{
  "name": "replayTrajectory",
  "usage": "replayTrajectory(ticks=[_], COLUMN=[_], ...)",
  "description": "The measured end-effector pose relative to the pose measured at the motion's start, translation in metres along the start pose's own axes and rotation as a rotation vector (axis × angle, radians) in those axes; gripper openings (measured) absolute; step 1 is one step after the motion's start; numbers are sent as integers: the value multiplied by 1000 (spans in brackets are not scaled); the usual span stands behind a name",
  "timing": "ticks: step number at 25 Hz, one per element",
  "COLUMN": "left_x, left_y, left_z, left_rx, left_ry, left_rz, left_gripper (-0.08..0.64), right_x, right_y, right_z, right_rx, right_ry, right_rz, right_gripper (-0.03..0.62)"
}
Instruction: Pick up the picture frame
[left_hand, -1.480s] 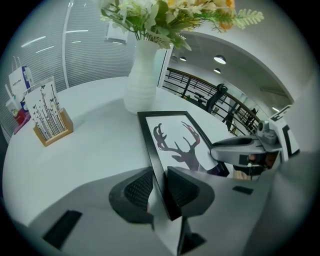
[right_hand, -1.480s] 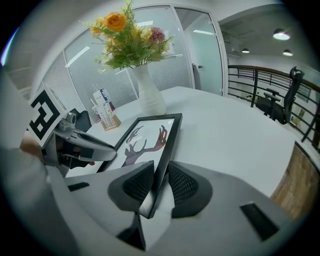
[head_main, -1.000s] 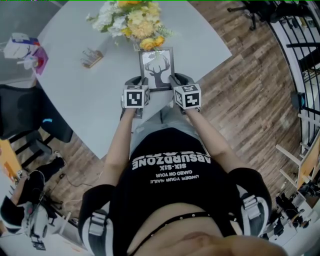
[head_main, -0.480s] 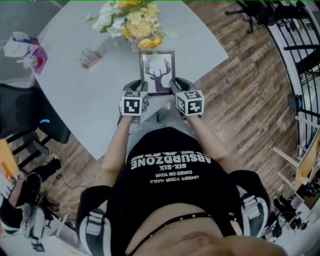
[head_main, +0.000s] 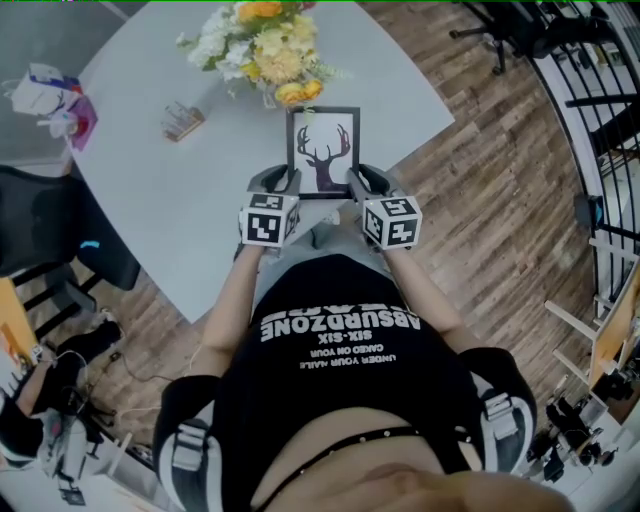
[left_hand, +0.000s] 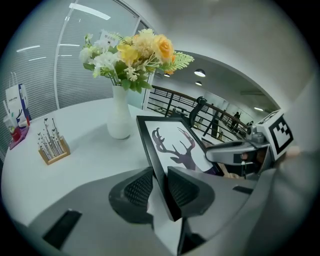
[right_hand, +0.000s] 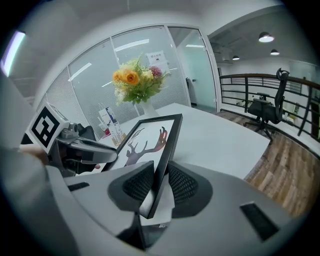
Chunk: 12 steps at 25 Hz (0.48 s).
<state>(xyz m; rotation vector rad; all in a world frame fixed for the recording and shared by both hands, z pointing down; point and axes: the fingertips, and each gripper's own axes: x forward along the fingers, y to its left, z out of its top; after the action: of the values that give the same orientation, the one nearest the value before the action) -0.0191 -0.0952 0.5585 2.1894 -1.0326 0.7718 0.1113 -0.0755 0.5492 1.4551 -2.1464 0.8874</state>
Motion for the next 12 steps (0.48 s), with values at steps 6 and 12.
replayTrajectory(ticks=[6,12], left_x=[-7,-7], left_y=[-15,-29], left_z=[18,27], left_rx=[32,71], left_ry=[-51,-74], left_rz=[-32,-48], left_gripper=[103,103], right_x=[-16,-27], right_y=[-7,-15], right_z=[10,13], right_rx=[9,19], right_ry=[-33,-56], right_rz=[-20,-53], right_gripper=[103,103])
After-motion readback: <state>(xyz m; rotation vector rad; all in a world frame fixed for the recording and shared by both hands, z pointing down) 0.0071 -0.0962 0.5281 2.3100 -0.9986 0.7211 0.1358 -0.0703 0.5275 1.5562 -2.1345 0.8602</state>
